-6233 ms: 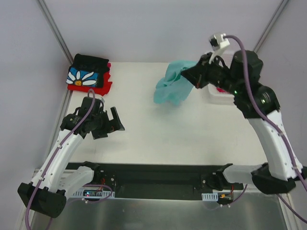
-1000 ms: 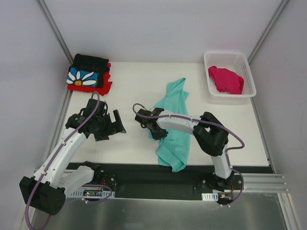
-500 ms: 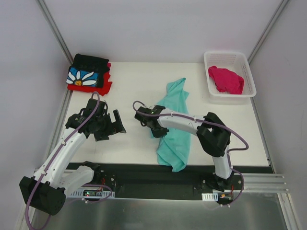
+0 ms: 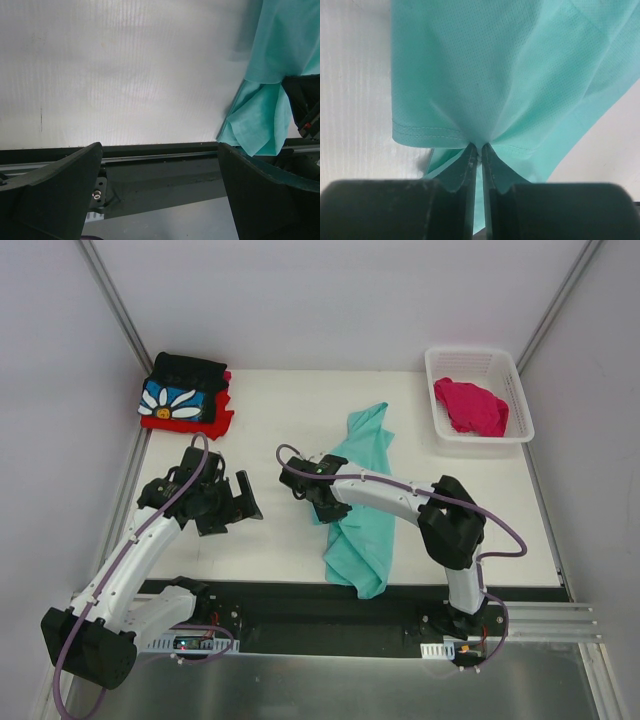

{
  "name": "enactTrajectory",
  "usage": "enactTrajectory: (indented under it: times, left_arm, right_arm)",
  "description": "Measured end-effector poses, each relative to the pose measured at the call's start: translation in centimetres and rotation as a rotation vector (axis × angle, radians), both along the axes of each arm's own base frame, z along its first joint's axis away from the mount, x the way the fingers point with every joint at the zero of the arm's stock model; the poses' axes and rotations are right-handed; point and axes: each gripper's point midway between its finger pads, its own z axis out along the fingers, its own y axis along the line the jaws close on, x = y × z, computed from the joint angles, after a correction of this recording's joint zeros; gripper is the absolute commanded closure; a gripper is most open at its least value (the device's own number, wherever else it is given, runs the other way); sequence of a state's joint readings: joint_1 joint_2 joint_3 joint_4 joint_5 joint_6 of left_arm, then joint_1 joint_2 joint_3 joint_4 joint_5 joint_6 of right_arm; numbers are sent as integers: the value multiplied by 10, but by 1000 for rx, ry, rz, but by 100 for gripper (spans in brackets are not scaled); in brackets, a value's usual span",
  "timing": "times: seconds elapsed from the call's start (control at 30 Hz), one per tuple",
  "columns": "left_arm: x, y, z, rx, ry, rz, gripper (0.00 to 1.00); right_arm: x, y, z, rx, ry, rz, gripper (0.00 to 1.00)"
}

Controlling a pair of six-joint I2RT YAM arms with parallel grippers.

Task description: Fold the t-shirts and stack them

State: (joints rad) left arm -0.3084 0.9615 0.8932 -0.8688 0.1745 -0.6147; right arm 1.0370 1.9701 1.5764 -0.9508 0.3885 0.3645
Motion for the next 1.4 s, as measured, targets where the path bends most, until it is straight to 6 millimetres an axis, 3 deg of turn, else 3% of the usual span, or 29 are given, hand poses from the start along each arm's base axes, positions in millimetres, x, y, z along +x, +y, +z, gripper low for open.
enactTrajectory:
  times: [0.47,0.57,0.6,0.8,1.0,1.17,1.3,1.4]
  left_arm:
    - [-2,1,-3,3,10,0,1]
    - [-2,1,-3,3,10,0,1]
    - [-2,1,-3,3,10,0,1]
    - [-2,1,-3,3,10,0,1]
    - [-2,-1,-3,-3,11,-4,1]
    - [-5,-11,-4,-9,16,-52,1]
    - [-9,-24,-10,-17,38,-107,1]
    - [-11,-34,-16,-16,58,-142,1]
  right_arm:
    - [0,3,3,7,2,11,80]
    - [1,5,5,13,-1,12,87]
    - [2,6,6,14,-2,13,99]
    - [2,5,7,12,-3,17,99]
    - [17,9,30,19,-56,26,99]
    - [61,-11,57,42,-116,-24,99]
    - [128,-52,91,101,-183,-146,99]
    - [186,-86,128,154,-276,-235,99]
